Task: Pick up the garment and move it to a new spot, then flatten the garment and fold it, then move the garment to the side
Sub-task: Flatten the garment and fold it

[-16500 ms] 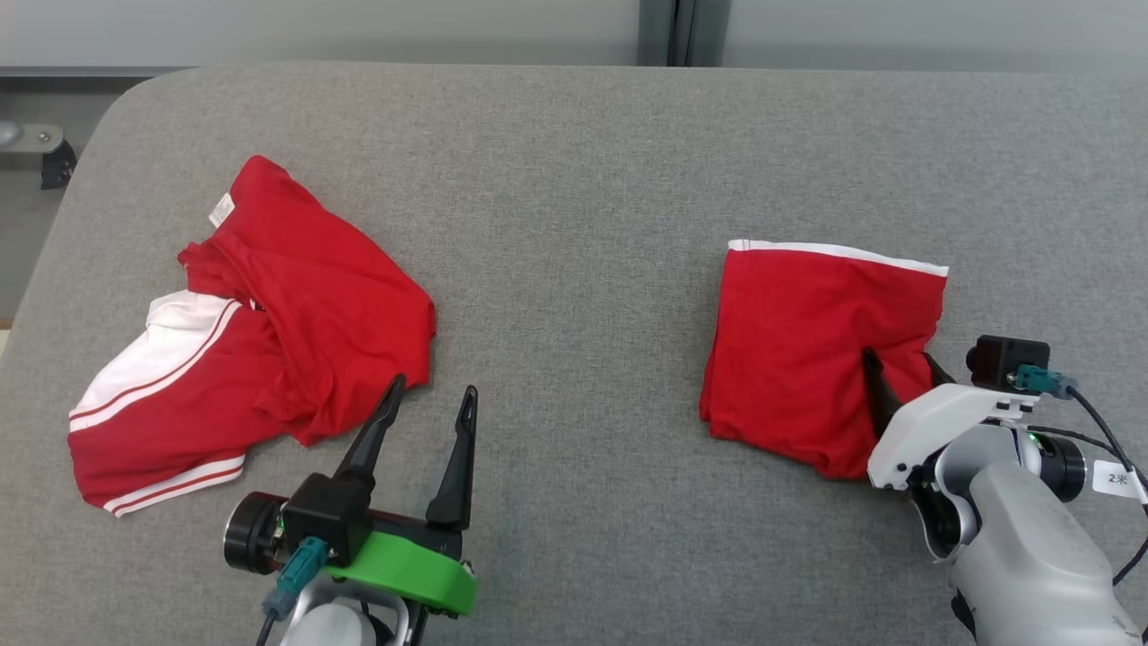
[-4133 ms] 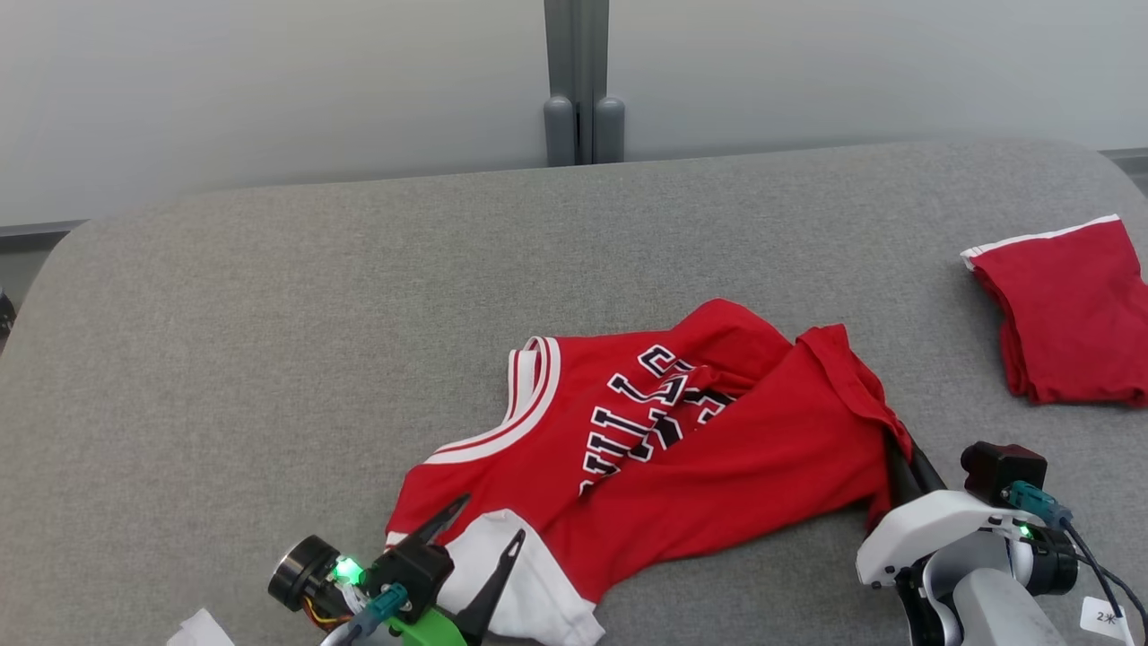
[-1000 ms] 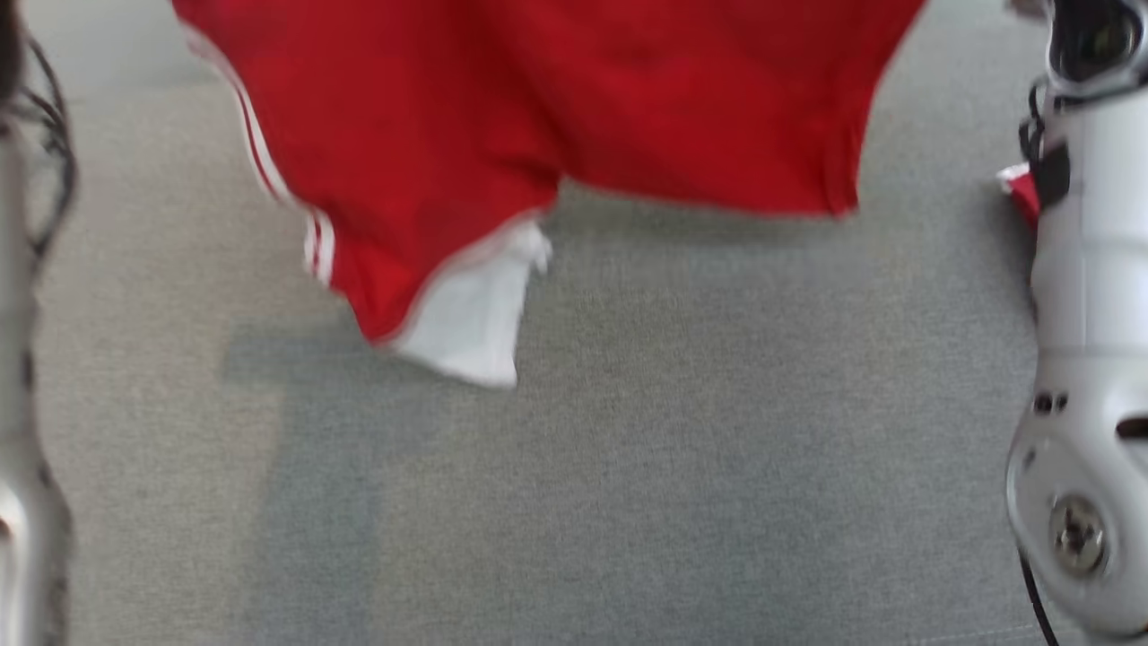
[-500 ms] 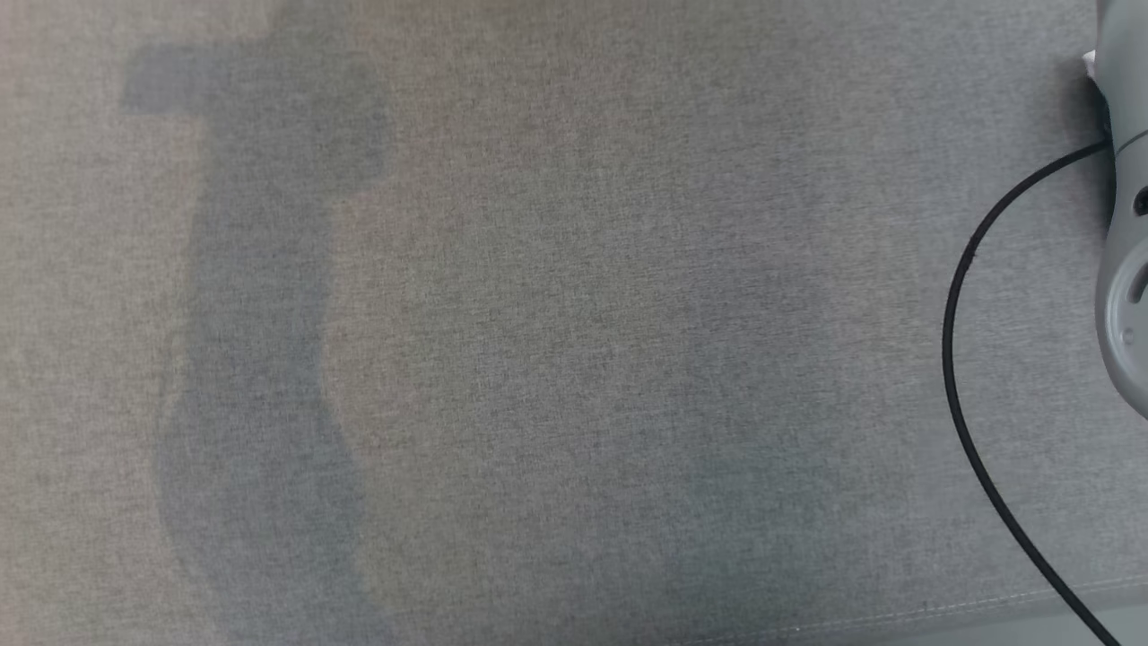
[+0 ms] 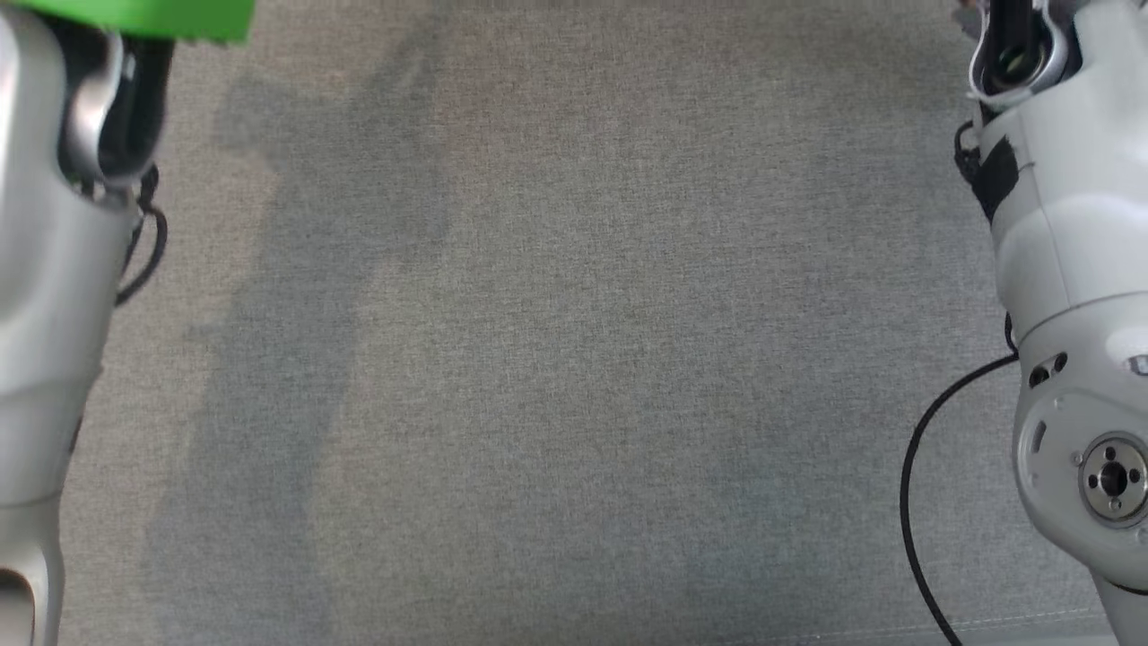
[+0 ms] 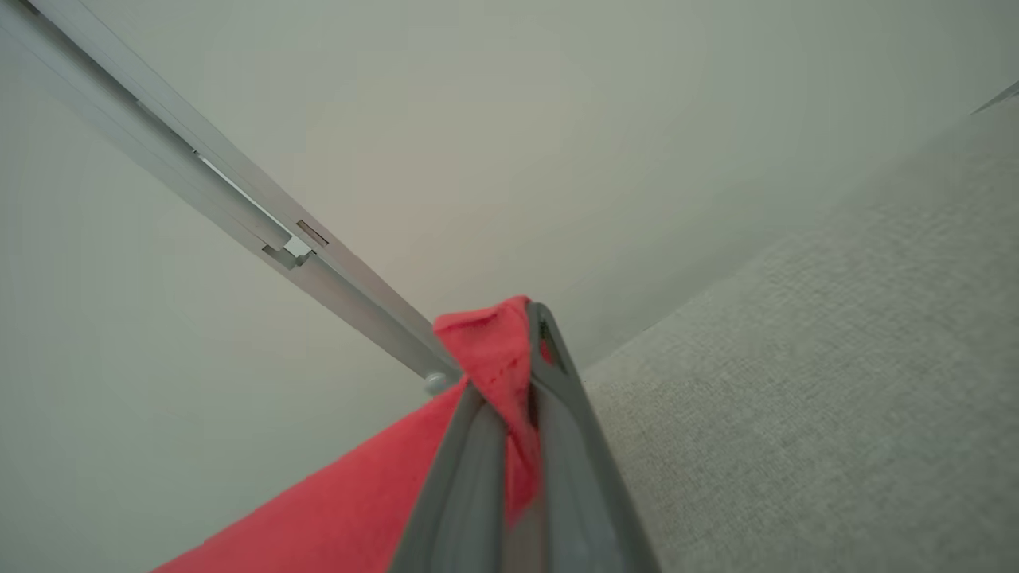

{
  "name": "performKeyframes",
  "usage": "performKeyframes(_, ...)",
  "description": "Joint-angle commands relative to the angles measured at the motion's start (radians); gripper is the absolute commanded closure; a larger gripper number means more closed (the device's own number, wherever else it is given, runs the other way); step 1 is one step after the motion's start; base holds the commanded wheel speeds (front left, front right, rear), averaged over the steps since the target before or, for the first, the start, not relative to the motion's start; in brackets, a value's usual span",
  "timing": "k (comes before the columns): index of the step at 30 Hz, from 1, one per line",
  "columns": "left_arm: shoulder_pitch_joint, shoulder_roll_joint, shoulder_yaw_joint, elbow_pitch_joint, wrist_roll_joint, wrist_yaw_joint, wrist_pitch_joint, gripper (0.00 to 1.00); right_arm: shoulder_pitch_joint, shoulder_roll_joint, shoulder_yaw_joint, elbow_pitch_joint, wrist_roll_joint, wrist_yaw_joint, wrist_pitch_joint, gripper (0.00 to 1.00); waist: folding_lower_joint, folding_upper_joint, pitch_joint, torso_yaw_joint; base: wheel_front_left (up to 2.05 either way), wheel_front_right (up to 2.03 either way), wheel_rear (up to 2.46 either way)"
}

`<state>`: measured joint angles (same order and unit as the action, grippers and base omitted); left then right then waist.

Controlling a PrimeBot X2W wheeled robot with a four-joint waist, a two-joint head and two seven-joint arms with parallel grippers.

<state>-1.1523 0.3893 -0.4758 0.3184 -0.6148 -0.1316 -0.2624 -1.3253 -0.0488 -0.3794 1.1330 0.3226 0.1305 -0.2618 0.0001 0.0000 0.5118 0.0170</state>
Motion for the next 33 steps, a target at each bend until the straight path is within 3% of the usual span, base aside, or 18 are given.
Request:
performKeyframes(1, 0.051, 0.017, -0.008, -0.027, -0.008, 0.002, -0.003, 1.00, 0.034, -0.003, 0.012, -0.001, 0.026, 0.000, -0.004, 1.00, -0.0001, 0.0000, -0.034, 0.001, 0.00, 0.00, 0.00)
performKeyframes(13, 0.400, 0.187, -0.187, -0.140, 0.104, 0.002, -0.003, 1.00, 0.323, -0.003, 0.132, 0.050, 0.232, 0.000, -0.003, 1.00, -0.0001, 0.0000, -0.233, 0.000, 0.00, 0.00, 0.00)
performKeyframes(24, 0.638, 0.255, -0.281, -0.187, 0.181, 0.002, -0.003, 1.00, 0.461, -0.004, 0.188, 0.100, 0.315, 0.000, -0.003, 1.00, -0.0001, 0.0000, -0.371, 0.018, 0.00, 0.00, 0.00)
performKeyframes(33, 0.760, 0.300, -0.390, -0.210, 0.218, 0.002, -0.003, 1.00, 0.559, -0.038, 0.231, 0.118, 0.324, 0.000, 0.068, 1.00, -0.0001, 0.0000, -0.460, 0.038, 0.00, 0.00, 0.00)
